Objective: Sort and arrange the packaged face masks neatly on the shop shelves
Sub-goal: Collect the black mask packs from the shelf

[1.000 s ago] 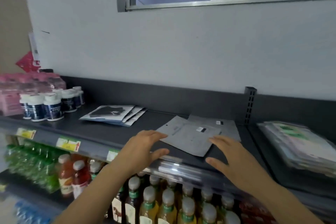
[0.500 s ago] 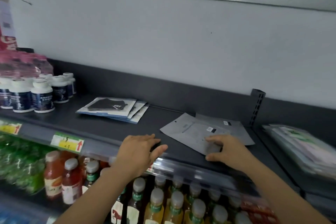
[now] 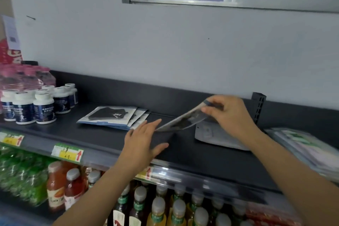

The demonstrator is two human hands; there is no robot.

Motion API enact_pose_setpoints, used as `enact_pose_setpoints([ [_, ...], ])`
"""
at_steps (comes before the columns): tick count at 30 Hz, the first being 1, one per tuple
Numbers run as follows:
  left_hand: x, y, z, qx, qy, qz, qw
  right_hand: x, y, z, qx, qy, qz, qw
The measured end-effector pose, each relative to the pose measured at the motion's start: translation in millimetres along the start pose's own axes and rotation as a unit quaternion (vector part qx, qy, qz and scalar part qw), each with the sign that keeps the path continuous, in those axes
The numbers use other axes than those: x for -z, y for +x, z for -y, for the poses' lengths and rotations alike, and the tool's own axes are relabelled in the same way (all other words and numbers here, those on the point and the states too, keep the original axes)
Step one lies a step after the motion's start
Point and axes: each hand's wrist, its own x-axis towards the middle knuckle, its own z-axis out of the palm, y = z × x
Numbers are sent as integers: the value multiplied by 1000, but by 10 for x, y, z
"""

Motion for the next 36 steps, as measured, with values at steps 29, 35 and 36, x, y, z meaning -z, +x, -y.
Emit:
enact_pose_setpoints([
  [29,-85,175,-62,263,-174,-18,949,-126,-363,-1425,-26,-475,238,847],
  [35,-74,167,-76,257,-167,-7,952,10,-432,-1352,-16,-504,236,831],
  [36,-70,159,-73,254,-167,-8,953,61,-437,-1325,-28,-500,211,839],
])
